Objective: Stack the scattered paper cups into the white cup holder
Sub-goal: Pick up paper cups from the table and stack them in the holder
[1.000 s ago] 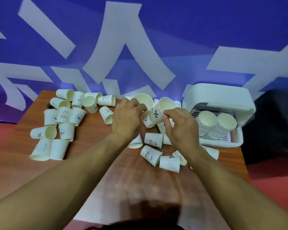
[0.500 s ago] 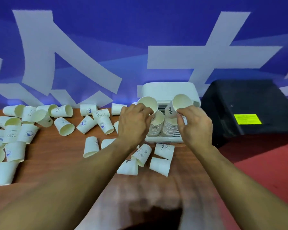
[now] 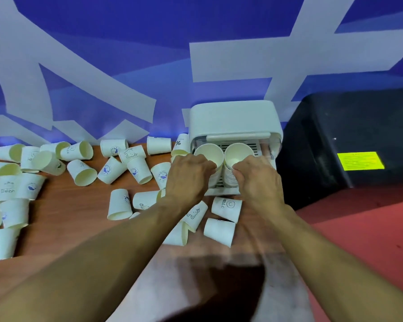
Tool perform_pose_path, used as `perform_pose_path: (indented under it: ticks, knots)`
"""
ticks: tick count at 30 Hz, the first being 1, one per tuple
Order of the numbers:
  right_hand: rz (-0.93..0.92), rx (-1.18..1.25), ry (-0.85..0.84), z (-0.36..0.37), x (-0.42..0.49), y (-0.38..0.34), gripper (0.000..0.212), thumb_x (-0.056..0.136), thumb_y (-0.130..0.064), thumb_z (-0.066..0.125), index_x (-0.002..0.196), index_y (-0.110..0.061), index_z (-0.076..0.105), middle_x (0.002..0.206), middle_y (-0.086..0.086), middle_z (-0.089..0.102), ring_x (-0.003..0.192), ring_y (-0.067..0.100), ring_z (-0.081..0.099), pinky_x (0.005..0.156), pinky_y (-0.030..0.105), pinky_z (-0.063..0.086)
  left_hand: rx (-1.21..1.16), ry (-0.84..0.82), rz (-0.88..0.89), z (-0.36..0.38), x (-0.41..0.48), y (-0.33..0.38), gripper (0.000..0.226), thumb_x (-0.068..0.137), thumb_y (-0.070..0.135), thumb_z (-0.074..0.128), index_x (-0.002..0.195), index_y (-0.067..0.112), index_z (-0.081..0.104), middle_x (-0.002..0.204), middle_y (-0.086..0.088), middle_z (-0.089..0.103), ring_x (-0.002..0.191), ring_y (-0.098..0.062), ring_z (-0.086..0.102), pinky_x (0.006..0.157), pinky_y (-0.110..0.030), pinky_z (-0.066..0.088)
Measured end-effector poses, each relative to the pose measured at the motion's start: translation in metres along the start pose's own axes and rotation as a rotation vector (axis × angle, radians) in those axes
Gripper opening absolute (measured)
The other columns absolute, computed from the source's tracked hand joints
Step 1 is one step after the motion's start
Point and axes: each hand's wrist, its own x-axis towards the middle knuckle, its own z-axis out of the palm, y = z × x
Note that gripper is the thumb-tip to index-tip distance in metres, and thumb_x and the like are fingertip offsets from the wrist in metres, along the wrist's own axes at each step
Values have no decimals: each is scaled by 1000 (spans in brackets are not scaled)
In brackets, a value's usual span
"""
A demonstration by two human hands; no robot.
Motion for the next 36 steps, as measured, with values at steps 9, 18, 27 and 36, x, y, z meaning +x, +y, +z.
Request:
perform_pose_path:
  ticks: [9, 18, 27, 36]
  knots:
    - [26, 4, -1, 22, 11, 11, 19, 90, -18, 58, 73, -13, 65, 76, -1, 51, 77, 23, 46, 72, 42, 45, -144, -86, -42, 19, 9, -1, 18, 92, 17, 56, 88, 15, 73, 83, -4, 65, 74, -28, 58, 59, -33, 42]
    - [68, 67, 22, 27, 20, 11, 14, 86, -13, 63, 74, -10, 67, 78, 6, 58, 79, 26, 47, 64, 29, 29, -269, -90, -130, 25, 16, -4, 21, 95, 27, 55, 96, 18, 75, 92, -3, 69, 83, -24, 62, 68, -38, 51]
    - [87, 60, 57, 25, 11, 5, 17, 81, -13, 70, 96, -7, 70, 96, 8, 63, 93, 31, 55, 69, 36, 48, -264, -70, -137, 24, 5, 0, 25, 91, 25, 65, 115, 18, 69, 113, -2, 68, 105, -24, 58, 83, -34, 47]
    - [16, 60, 146, 16, 1, -16, 22, 76, -8, 73, 98, -9, 69, 97, 8, 63, 90, 31, 57, 70, 38, 50, -298, 74, -82, 15, -10, -7, 30, 85, 23, 71, 114, 17, 67, 113, -1, 66, 103, -24, 55, 84, -37, 49]
